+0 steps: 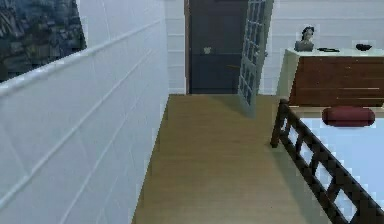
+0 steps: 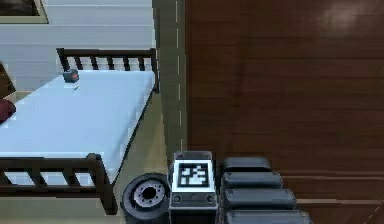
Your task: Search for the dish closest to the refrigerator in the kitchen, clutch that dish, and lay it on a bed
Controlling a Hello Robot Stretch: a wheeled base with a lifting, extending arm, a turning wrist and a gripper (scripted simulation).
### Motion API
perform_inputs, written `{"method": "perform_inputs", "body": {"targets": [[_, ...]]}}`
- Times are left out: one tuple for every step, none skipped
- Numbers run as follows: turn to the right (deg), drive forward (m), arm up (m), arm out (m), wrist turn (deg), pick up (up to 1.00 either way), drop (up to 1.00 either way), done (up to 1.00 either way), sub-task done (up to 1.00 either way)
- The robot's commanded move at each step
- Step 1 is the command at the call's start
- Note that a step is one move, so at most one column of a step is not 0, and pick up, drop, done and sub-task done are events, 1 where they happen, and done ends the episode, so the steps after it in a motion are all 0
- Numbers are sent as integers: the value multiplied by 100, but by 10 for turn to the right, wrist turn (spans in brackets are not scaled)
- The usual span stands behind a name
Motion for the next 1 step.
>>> {"method": "perform_inputs", "body": {"targets": [[0,65,0,0,0,0,0,0,0]]}}
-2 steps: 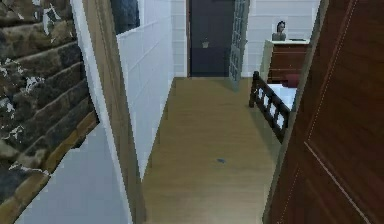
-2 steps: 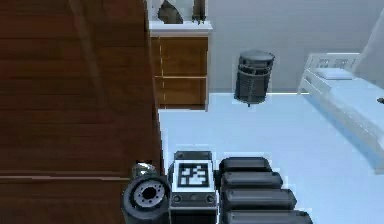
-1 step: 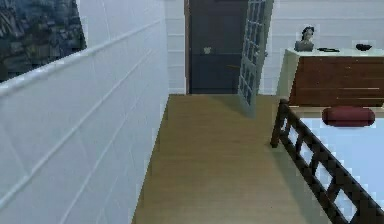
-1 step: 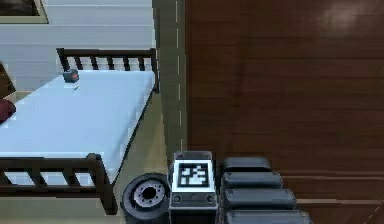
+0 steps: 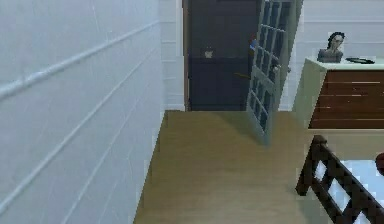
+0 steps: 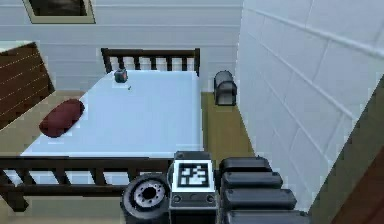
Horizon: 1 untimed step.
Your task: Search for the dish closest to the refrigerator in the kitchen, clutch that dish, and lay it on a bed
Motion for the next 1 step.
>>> {"method": "perform_inputs", "body": {"targets": [[210,0,0,0,0,0,0,0,0]]}}
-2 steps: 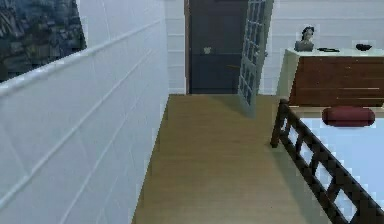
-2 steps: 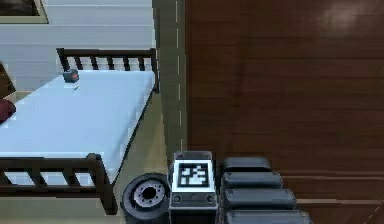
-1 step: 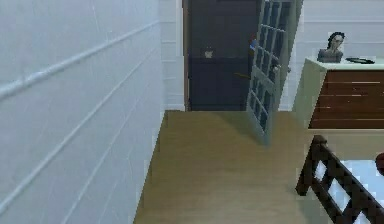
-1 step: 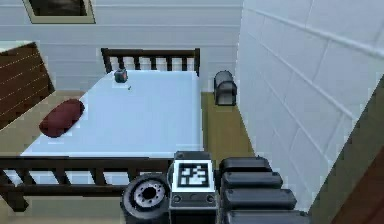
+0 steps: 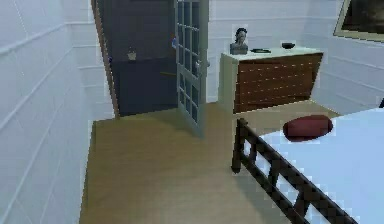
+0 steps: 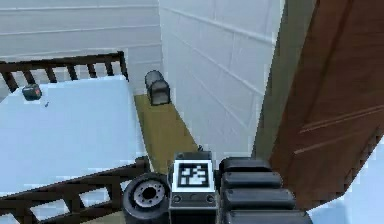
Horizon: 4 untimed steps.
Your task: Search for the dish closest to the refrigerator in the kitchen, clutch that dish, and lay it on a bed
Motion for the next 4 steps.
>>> {"method": "perform_inputs", "body": {"targets": [[0,100,0,0,0,0,0,0,0],[30,0,0,0,0,0,0,0,0],[0,60,0,0,0,0,0,0,0],[450,0,0,0,0,0,0,0,0]]}}
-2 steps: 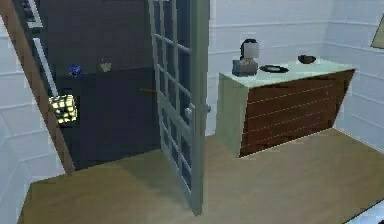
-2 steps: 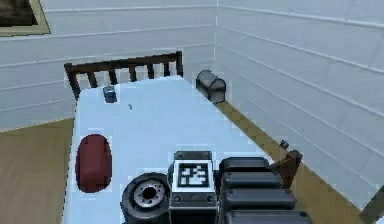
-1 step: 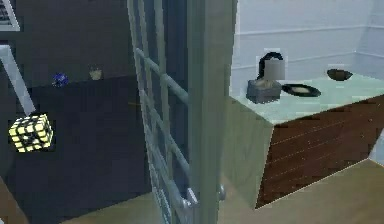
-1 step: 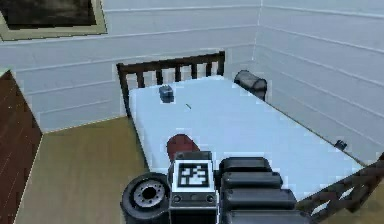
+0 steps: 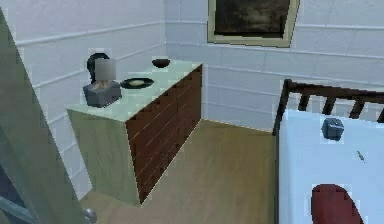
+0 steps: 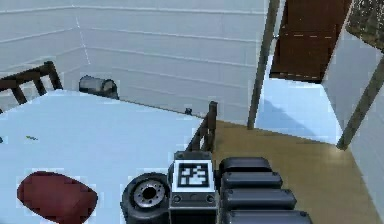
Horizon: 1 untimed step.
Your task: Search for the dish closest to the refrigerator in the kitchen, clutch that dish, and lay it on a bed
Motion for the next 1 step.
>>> {"method": "perform_inputs", "body": {"targets": [[150,0,0,0,0,0,0,0,0]]}}
